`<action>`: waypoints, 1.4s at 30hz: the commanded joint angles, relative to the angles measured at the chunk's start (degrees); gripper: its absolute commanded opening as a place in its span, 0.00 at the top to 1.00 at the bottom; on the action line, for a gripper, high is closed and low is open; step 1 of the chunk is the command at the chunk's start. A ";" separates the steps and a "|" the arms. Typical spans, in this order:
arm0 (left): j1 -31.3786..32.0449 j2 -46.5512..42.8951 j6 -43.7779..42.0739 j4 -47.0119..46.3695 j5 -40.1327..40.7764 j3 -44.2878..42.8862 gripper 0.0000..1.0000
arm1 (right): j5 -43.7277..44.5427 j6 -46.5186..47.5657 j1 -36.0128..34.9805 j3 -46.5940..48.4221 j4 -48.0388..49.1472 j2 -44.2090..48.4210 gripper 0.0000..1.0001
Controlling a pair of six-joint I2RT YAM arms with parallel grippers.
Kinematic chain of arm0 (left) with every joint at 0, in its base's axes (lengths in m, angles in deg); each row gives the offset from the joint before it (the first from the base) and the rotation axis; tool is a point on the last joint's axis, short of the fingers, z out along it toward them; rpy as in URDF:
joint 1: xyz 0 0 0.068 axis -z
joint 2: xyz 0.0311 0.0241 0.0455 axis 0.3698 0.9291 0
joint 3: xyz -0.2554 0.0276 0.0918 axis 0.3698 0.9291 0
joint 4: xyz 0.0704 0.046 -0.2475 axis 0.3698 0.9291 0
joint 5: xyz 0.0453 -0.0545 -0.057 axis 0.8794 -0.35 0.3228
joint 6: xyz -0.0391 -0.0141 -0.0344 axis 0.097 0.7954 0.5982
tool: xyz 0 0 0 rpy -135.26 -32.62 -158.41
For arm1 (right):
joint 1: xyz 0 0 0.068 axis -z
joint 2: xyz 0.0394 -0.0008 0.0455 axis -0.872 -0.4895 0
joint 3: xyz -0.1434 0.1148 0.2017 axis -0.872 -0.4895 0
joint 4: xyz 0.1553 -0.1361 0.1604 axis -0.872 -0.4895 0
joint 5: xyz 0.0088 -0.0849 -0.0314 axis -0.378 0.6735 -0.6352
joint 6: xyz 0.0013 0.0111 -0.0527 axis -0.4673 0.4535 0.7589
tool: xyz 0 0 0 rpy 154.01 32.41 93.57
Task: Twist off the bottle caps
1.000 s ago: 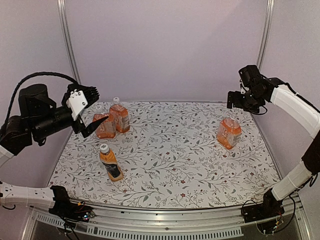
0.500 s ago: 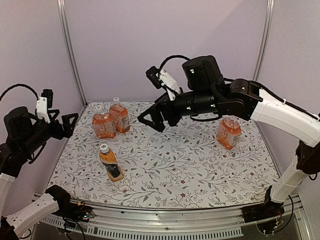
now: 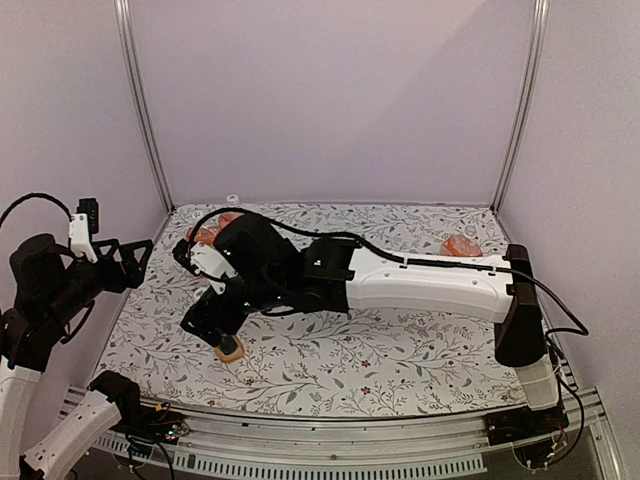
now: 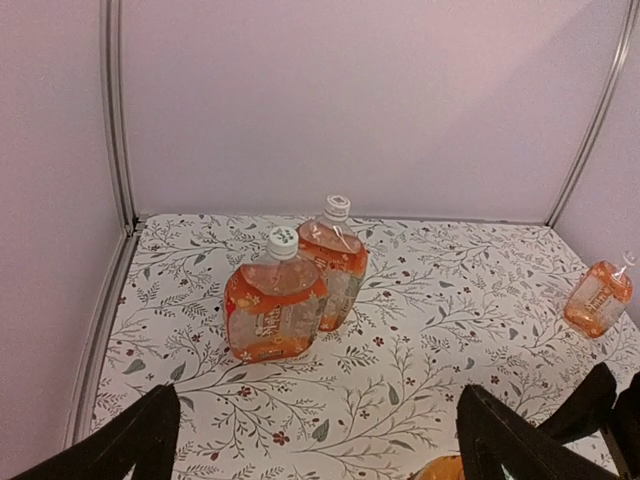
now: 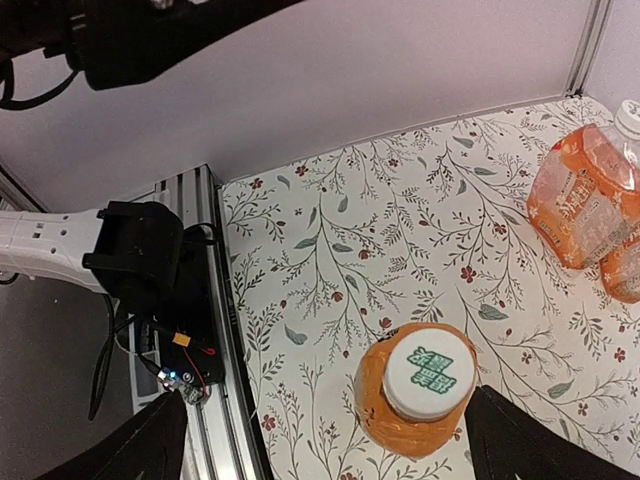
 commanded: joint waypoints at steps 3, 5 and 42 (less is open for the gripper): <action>-0.81 -0.56 0.68 0.10 -3.45 0.85 0.03 | 9.30 -5.79 -0.58 3.28 4.61 -6.13 0.06; -0.80 -0.54 0.56 -0.01 -4.04 0.75 0.03 | 10.74 -6.24 -0.58 3.32 4.71 -6.88 0.08; -0.21 3.36 -23.85 6.65 -36.88 -2.43 0.13 | 5.70 -12.37 4.15 -9.77 13.70 7.74 1.00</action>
